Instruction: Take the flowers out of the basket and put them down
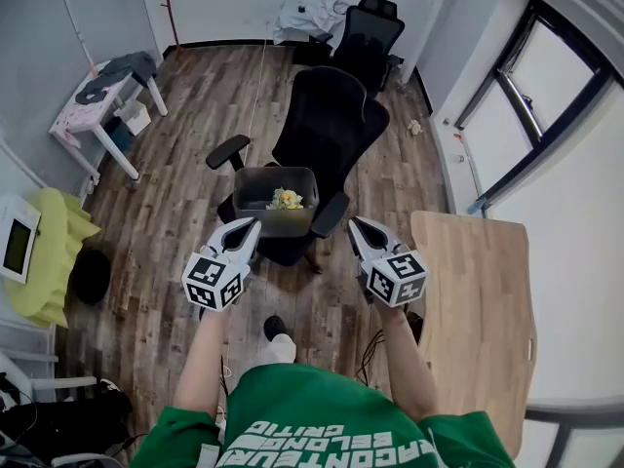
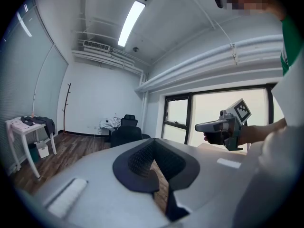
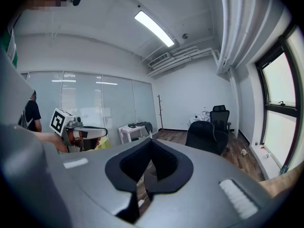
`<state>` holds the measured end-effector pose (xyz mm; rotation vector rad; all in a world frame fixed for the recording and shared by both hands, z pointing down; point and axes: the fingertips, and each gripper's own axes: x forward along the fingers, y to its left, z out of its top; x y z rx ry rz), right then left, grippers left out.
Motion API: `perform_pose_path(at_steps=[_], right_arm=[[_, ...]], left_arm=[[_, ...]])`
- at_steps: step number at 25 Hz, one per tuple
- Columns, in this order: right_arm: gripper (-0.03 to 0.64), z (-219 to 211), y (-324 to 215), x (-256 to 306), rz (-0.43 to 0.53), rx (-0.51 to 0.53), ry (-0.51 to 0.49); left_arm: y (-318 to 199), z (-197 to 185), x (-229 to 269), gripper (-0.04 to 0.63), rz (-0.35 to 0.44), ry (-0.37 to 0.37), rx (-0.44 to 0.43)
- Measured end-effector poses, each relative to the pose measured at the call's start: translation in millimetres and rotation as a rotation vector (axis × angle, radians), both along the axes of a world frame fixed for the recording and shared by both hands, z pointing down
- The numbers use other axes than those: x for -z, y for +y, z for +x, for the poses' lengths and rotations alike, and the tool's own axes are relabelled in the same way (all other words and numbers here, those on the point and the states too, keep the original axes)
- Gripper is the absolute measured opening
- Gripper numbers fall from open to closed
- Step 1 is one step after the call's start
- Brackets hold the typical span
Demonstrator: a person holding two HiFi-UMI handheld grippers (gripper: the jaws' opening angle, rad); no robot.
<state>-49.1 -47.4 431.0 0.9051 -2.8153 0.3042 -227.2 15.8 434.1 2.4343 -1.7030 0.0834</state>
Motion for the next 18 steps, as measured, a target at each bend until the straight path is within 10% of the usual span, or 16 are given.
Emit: perform_pose_path(at_steps=[18], right_arm=[[0.006,-82.3,-75.4,-24.8,-0.038,0.003,0.056]], left_arm=[[-69.9,-88.1,-33.7,0.020,-0.042,0.047,-0.001]])
